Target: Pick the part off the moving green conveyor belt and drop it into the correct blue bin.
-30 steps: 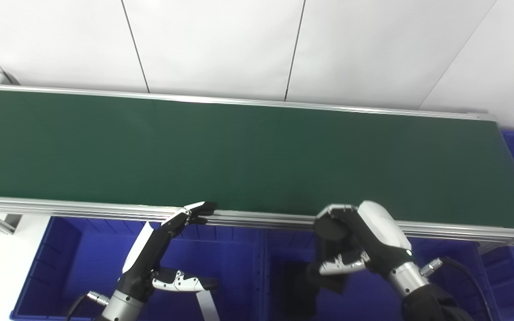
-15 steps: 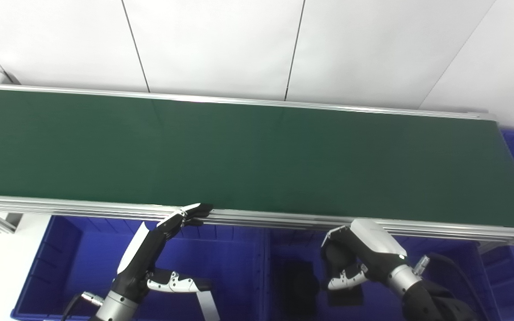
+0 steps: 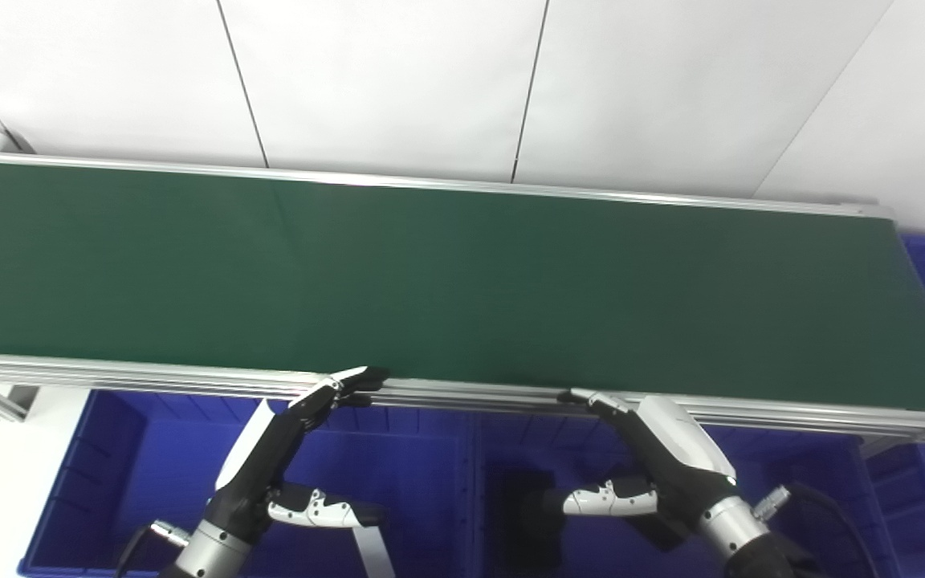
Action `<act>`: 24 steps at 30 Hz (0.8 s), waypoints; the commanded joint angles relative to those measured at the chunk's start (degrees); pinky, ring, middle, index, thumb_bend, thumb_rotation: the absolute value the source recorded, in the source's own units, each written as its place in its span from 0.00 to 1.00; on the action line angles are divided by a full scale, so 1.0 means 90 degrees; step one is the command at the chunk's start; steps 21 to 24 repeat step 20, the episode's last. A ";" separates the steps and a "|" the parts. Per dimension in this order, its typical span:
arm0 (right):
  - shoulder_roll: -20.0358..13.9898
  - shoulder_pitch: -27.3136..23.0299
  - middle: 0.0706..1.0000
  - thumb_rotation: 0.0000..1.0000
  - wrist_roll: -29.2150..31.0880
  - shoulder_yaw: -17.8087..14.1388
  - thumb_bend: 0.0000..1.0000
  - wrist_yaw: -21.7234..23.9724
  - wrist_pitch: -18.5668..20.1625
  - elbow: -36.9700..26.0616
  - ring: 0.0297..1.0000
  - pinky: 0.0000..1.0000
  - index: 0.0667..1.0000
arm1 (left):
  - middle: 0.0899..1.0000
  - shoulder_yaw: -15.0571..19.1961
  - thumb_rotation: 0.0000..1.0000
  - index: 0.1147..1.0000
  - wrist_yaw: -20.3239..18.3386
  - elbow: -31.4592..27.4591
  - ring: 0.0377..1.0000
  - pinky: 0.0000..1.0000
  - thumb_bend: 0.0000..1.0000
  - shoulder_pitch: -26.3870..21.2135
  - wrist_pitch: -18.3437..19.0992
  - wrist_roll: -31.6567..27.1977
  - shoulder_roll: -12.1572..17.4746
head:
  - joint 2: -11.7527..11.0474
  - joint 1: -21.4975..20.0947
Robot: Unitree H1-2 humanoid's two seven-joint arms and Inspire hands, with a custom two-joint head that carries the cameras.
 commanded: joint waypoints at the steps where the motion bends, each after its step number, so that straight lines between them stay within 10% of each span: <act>1: 0.0140 0.0125 0.90 0.56 0.0319 -0.0112 0.86 -0.0363 -0.0403 -0.0250 0.85 0.72 0.92 | 0.83 0.0070 0.45 0.79 -0.0107 -0.0055 0.81 0.75 0.95 -0.0071 -0.0153 0.0054 -0.0016 | 0.0000 0.0006; 24: 0.0952 0.1194 0.88 0.54 0.0814 -0.0088 0.92 -0.1617 -0.0964 -0.0238 0.83 0.68 0.95 | 0.83 0.0334 0.46 0.80 -0.0464 -0.0061 0.81 0.73 0.95 -0.0141 -0.0136 -0.0041 -0.0023 | 0.0114 -0.0275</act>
